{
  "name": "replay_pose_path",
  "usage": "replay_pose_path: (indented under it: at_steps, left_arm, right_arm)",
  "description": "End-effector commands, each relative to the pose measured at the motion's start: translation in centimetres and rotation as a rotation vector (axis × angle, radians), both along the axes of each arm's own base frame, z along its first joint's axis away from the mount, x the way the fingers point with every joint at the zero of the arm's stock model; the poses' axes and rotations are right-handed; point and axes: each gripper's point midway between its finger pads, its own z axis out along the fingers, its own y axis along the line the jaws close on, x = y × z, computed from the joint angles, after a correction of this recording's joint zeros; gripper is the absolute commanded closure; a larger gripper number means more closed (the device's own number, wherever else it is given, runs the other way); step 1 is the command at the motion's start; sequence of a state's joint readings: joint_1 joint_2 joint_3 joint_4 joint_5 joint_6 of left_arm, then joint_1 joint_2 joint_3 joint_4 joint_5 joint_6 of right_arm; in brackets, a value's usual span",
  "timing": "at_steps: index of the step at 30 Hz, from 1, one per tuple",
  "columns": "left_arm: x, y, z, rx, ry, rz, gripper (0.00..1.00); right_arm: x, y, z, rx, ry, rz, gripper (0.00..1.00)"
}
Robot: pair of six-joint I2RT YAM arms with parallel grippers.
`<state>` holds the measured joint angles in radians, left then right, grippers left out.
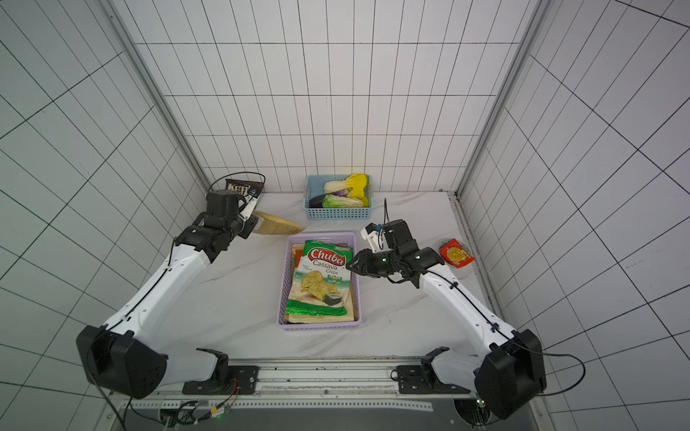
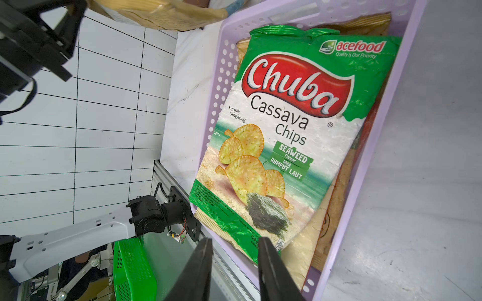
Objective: Put the potato chips into the basket
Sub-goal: Pick up the potato chip from the center of the board, then place the potato chip in the basket.
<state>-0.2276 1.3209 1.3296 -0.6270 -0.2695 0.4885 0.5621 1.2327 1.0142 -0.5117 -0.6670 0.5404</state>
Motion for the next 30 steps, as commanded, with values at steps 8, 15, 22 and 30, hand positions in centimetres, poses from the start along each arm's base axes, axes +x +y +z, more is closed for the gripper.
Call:
replay_pose_path:
  at_steps: [8, 15, 22, 30]
  left_arm:
    - [-3.7, -3.9, 11.1, -0.178, -0.129, -0.141, 1.0]
    - [-5.8, -8.4, 13.5, -0.239, -0.132, -0.247, 1.0]
    - [-6.8, -13.3, 12.8, -0.295, -0.095, -0.335, 1.0]
    - [-7.3, -17.1, 9.6, -0.382, -0.031, -0.41, 1.0]
  right_arm:
    - [0.0, 0.2, 0.2, 0.032, 0.004, 0.009, 0.66]
    - [-0.2, 0.6, 1.4, 0.077, -0.014, 0.019, 0.65]
    - [0.2, 0.5, 1.6, 0.075, -0.014, -0.003, 0.65]
    - [0.3, 0.2, 0.6, 0.059, 0.001, -0.034, 0.65]
